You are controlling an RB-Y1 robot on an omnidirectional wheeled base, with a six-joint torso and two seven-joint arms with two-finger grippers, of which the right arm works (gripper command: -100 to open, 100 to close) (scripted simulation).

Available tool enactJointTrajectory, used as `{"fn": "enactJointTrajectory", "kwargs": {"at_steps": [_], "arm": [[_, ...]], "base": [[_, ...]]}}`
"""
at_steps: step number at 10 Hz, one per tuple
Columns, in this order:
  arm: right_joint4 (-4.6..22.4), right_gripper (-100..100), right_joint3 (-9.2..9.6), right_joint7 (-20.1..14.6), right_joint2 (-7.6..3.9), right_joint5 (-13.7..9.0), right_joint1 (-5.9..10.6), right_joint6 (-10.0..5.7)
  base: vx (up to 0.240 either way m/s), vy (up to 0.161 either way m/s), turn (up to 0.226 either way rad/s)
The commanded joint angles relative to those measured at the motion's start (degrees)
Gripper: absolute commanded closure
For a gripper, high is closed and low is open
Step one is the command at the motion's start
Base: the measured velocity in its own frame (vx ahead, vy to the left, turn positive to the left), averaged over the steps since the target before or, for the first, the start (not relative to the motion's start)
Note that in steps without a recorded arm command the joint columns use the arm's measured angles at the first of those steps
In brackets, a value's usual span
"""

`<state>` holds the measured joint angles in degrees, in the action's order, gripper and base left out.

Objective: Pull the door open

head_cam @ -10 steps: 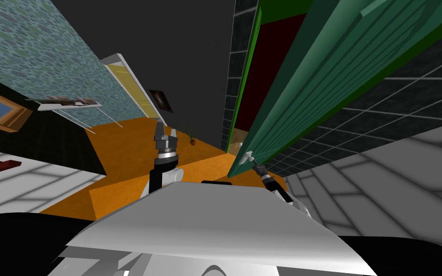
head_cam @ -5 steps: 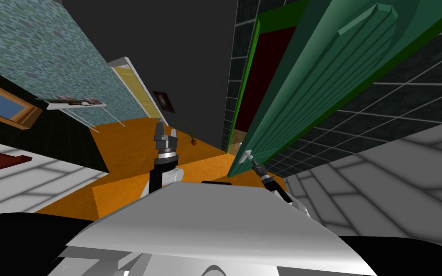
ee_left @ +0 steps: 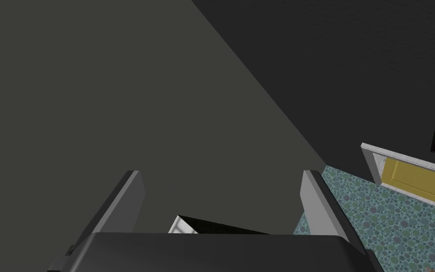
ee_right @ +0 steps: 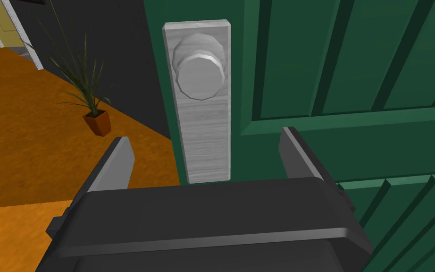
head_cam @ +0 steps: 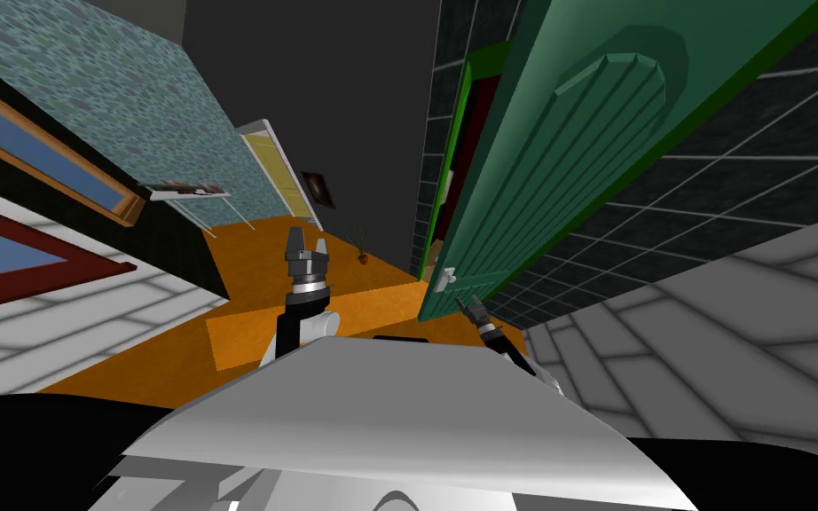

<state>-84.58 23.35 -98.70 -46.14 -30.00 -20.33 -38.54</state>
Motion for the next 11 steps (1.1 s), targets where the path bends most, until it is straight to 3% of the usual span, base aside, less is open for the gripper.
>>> {"fn": "enactJointTrajectory", "kwargs": {"at_steps": [1, 3, 7, 8, 9, 11], "arm": [[-0.3, -100, 0.57, 0.3, 0.38, 0.7, 0.13, -1.18], [1.4, -100, -0.28, 0.1, 0.77, -0.2, 0.98, -0.84], [5.4, -100, -2.61, -0.1, 1.73, -2.5, 3.29, -0.41], [4.8, -100, -2.20, -0.1, 1.61, -2.1, 3.10, -0.44], [4.8, 100, -2.20, -0.1, 1.61, -2.1, 3.10, -0.44], [4.8, 100, -2.20, -0.1, 1.61, -2.1, 3.10, -0.44]], "base": [[-0.182, -0.126, 0.073], [-0.005, -0.003, 0.108], [0.195, 0.104, 0.205], [0.095, 0.033, 0.036], [-0.004, -0.005, -0.044], [-0.025, -0.028, 0.006]]}}
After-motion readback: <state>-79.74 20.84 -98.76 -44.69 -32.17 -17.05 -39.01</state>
